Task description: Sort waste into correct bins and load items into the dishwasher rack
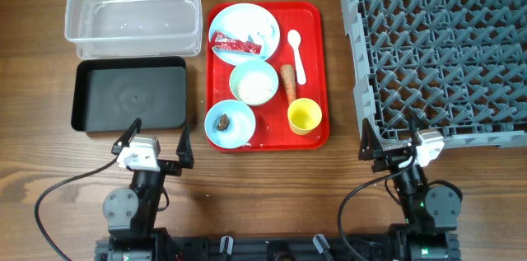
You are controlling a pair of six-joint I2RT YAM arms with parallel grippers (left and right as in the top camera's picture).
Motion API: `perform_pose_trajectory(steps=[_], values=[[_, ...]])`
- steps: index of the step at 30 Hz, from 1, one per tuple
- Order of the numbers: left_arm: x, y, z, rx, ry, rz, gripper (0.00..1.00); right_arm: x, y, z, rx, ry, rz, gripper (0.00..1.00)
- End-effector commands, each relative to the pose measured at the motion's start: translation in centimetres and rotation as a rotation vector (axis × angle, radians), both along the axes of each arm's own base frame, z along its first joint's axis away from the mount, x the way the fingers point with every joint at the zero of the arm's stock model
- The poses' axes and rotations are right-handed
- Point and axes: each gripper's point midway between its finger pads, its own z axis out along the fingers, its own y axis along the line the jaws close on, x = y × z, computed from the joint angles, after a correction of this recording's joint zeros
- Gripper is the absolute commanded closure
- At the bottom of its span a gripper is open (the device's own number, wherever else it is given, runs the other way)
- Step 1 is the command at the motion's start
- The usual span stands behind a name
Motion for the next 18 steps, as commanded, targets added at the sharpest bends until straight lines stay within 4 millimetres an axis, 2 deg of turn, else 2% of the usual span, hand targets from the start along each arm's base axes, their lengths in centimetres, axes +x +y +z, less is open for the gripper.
perform_pose_trajectory(steps=[1, 15, 18], values=[[0.0, 0.2, -0.2, -0.002, 0.003, 0.010, 0.00, 0.0, 0.1, -0.1, -0.010, 0.001, 0.001, 0.00], [0.0, 0.2, -0.2, -0.002, 0.002, 0.010, 0.00, 0.0, 0.1, -0.1, -0.010, 0.001, 0.001, 0.00], [-0.1, -0.9, 0.0, -0.006, -0.004, -0.049, 0.00, 0.0, 0.1, -0.1, -0.011, 0.001, 0.001, 0.00]])
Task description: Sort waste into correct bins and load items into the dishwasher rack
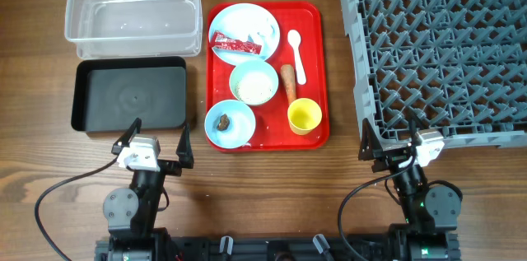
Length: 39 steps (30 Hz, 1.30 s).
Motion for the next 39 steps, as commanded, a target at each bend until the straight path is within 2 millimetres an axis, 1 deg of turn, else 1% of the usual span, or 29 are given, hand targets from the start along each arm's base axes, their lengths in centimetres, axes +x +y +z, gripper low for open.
perform_pose_trajectory(steps=[1, 3, 6, 9, 11, 13, 15, 16, 17, 18, 19, 21, 24, 25, 26, 27, 28, 29, 31, 33, 34, 36, 39], values=[[-0.2, -1.1, 0.0, -0.008, -0.006, -0.065, 0.00, 0.0, 0.1, -0.1, -0.010, 0.001, 0.001, 0.00], [-0.3, -1.7, 0.2, -0.011, -0.014, -0.098, 0.00, 0.0, 0.1, -0.1, -0.010, 0.001, 0.001, 0.00], [-0.3, -1.7, 0.4, -0.011, -0.022, -0.101, 0.00, 0.0, 0.1, -0.1, -0.010, 0.001, 0.001, 0.00], [-0.6, -2.8, 0.9, -0.013, -0.043, -0.166, 0.00, 0.0, 0.1, -0.1, -0.010, 0.001, 0.001, 0.00], [-0.7, -3.0, 1.4, -0.073, -0.039, -0.178, 0.00, 0.0, 0.1, -0.1, -0.010, 0.001, 0.001, 0.00], [-0.7, -3.1, 2.3, -0.116, -0.037, -0.177, 0.00, 0.0, 0.1, -0.1, -0.011, 0.000, 0.001, 0.00], [-0.7, -3.1, 3.5, -0.116, -0.040, -0.181, 0.00, 0.0, 0.1, 0.1, -0.013, -0.009, 0.001, 0.00], [-0.7, -3.2, 4.2, -0.117, -0.038, -0.184, 0.00, 0.0, 0.1, 0.5, -0.013, -0.026, 0.001, 0.00], [-0.5, -3.4, 5.4, -0.118, -0.030, -0.201, 0.00, 0.0, 0.1, 0.6, -0.013, -0.027, 0.001, 0.01], [-0.4, -3.7, 6.1, -0.119, -0.019, -0.218, 0.00, 0.0, 0.1, 0.6, -0.013, -0.027, 0.001, 0.00], [0.0, -4.2, 7.1, -0.123, 0.001, -0.248, 0.00, 0.0, 0.1, 0.6, -0.013, -0.027, 0.000, 0.00], [1.4, -5.3, 8.9, -0.137, 0.064, -0.316, 0.00, 0.0, 0.1, 1.4, -0.010, -0.060, 0.002, 0.00], [4.2, -6.5, 10.6, -0.169, 0.180, -0.393, 0.00, -0.5, 0.9, 3.6, 0.012, -0.150, 0.049, 0.00], [5.6, -7.1, 11.0, -0.184, 0.239, -0.424, 0.00, -0.7, 1.1, 4.3, 0.010, -0.178, 0.064, 0.00], [6.5, -7.7, 11.3, -0.196, 0.290, -0.448, 0.00, -0.8, 1.3, 4.9, 0.008, -0.203, 0.077, 0.01], [7.6, -8.4, 11.7, -0.204, 0.337, -0.468, 0.00, -1.1, 1.6, 5.6, 0.005, -0.228, 0.095, 0.00], [9.0, -9.7, 12.1, -0.202, 0.405, -0.501, 0.00, -1.3, 1.9, 6.2, 0.001, -0.239, 0.113, 0.00], [9.7, -10.7, 12.2, -0.188, 0.441, -0.529, 0.00, -1.5, 2.1, 6.8, 0.000, -0.245, 0.123, 0.00], [10.8, -13.5, 12.3, -0.114, 0.505, -0.609, 0.00, -1.9, 2.2, 7.8, -0.002, -0.244, 0.133, 0.00], [11.9, -15.6, 11.6, -0.047, 0.576, -0.618, 0.00, -2.1, 2.3, 9.0, 0.004, -0.211, 0.135, 0.00], [12.4, -16.7, 10.8, -0.012, 0.624, -0.599, 0.00, -2.2, 2.2, 9.6, 0.005, -0.182, 0.134, 0.00], [12.7, -18.2, 9.3, 0.033, 0.685, -0.589, 0.00, -2.0, 1.9, 10.8, 0.004, -0.124, 0.111, 0.00], [11.9, -20.6, 6.7, 0.065, 0.758, -0.636, 0.00, -1.0, 1.6, 13.1, -0.044, -0.028, 0.091, 0.00]])
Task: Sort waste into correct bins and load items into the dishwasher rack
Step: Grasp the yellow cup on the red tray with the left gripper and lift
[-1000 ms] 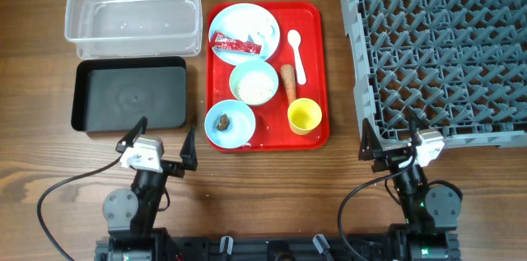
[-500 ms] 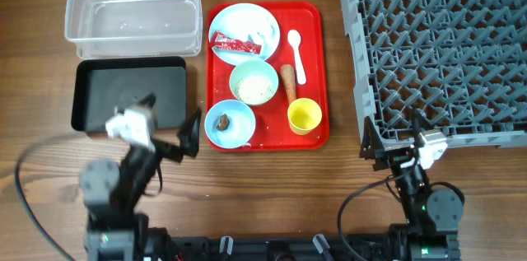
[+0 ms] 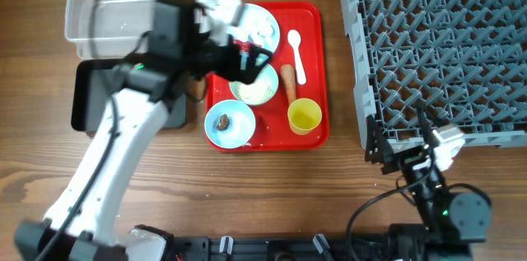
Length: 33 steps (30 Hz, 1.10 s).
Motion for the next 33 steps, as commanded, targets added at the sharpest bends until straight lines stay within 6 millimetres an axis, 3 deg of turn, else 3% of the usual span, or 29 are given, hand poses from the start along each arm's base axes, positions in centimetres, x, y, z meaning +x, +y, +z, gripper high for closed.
perform_pose_trajectory(steps=[1, 5, 8, 12, 16, 21, 25, 33], values=[[-0.3, -2.3, -2.7, 0.089, 0.031, -0.053, 0.00, 0.9, -0.1, 4.2, -0.069, 0.058, -0.012, 0.00], [-1.7, -4.5, -5.8, 0.121, 0.120, -0.111, 0.00, 4.3, 0.3, 6.2, -0.123, 0.318, 0.029, 0.00], [-2.4, -5.5, -6.7, 0.133, 0.144, -0.141, 0.00, 6.4, 0.5, 6.8, -0.111, 0.406, 0.048, 0.00], [-3.7, -6.9, -8.9, 0.174, 0.195, -0.184, 0.00, 9.0, 1.8, 4.3, -0.063, 0.521, 0.124, 0.00], [-4.9, -6.8, -13.1, 0.289, 0.314, -0.143, 0.02, 10.0, 2.5, 0.3, -0.042, 0.674, 0.177, 0.04], [-4.5, -6.4, -16.5, 0.380, 0.372, -0.026, 0.16, 10.8, 2.5, -1.4, -0.036, 0.732, 0.179, 0.07], [-4.2, -6.8, -16.9, 0.399, 0.354, 0.007, 0.34, 10.8, 2.5, -1.6, -0.032, 0.737, 0.177, 0.07], [-4.4, -8.0, -17.3, 0.434, 0.307, 0.012, 0.42, 10.8, 2.5, -1.6, -0.032, 0.739, 0.178, 0.08]])
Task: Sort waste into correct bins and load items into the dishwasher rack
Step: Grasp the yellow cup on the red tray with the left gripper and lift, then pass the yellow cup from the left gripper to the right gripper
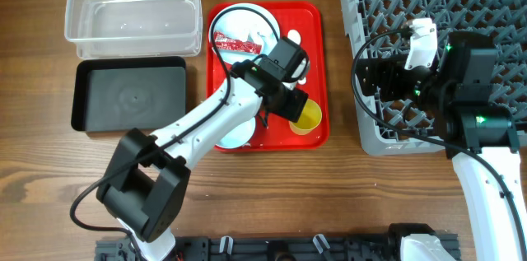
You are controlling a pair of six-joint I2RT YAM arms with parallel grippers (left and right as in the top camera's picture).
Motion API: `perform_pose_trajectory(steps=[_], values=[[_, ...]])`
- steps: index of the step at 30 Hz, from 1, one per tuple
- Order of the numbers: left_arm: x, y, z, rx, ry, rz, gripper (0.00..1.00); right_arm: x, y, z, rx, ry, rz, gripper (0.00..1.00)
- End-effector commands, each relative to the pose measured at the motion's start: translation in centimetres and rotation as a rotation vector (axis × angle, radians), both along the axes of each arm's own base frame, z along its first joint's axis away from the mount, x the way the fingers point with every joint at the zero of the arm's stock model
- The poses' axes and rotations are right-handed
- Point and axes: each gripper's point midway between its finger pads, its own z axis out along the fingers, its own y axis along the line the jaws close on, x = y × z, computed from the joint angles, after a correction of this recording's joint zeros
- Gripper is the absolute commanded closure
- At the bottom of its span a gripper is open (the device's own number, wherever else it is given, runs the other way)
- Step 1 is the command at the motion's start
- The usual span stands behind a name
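Note:
A red tray [322, 63] in the middle holds a pale blue plate [235, 20] with a red packet [235, 44] and a yellow cup [308, 118]. My left arm reaches across the tray. Its gripper [288, 103] is low, just left of the cup, over the spot between the bowls and the cup. It hides whatever lies under it, and its jaws are hard to read. Only the edge of a blue bowl [239, 136] shows beneath the arm. My right gripper [367, 76] hovers over the left edge of the grey dishwasher rack [461, 2].
A clear plastic bin [132, 10] stands at the back left, with a black bin [128, 96] in front of it. A white spoon [294, 38] peeks out beside the left wrist. Cables trail from both arms.
My left gripper has moved from over the plate and red packet to the tray's front right by the yellow cup. My right arm has risen from the table's front edge to over the rack's left side.
Both arms rested folded at the front edge with open grippers for the first two moments. Then the left arm stood out over the plate while the right had barely lifted. Now the left is by the cup and the right over the rack. The tray items lie as before.

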Motion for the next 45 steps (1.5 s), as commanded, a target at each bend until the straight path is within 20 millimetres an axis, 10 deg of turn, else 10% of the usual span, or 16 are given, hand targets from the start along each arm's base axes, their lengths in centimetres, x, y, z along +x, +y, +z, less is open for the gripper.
perform_pose_trajectory(steps=[1, 9, 15, 19, 30, 38, 45], values=[[0.4, -0.2, -0.2, 0.035, -0.030, 0.015, 0.43, 0.1, 0.5, 0.7, 0.016, -0.011, 0.020, 0.08], [0.3, 0.3, -1.9, 0.105, -0.036, -0.047, 0.57, 0.1, 0.5, 0.7, 0.016, -0.010, 0.019, 0.08], [0.0, -0.3, -2.0, 0.113, -0.049, -0.079, 0.96, 0.1, 0.5, 0.7, 0.016, -0.010, 0.019, 0.07], [0.3, -0.1, -1.5, 0.103, -0.056, -0.065, 0.96, 0.0, 0.5, 0.6, 0.024, -0.003, 0.013, 0.07], [1.9, 4.0, 15.2, -0.727, 0.165, -0.011, 0.96, -0.8, 7.1, 5.0, 0.281, -0.156, 0.409, 0.00], [1.8, 6.8, 21.5, -1.086, 0.207, -0.141, 0.96, -1.5, 12.9, 6.1, 0.420, -0.246, 0.752, 0.01], [0.8, 6.7, 23.2, -1.173, 0.226, -0.224, 0.96, -2.4, 16.4, 7.1, 0.424, -0.358, 0.905, 0.02]])
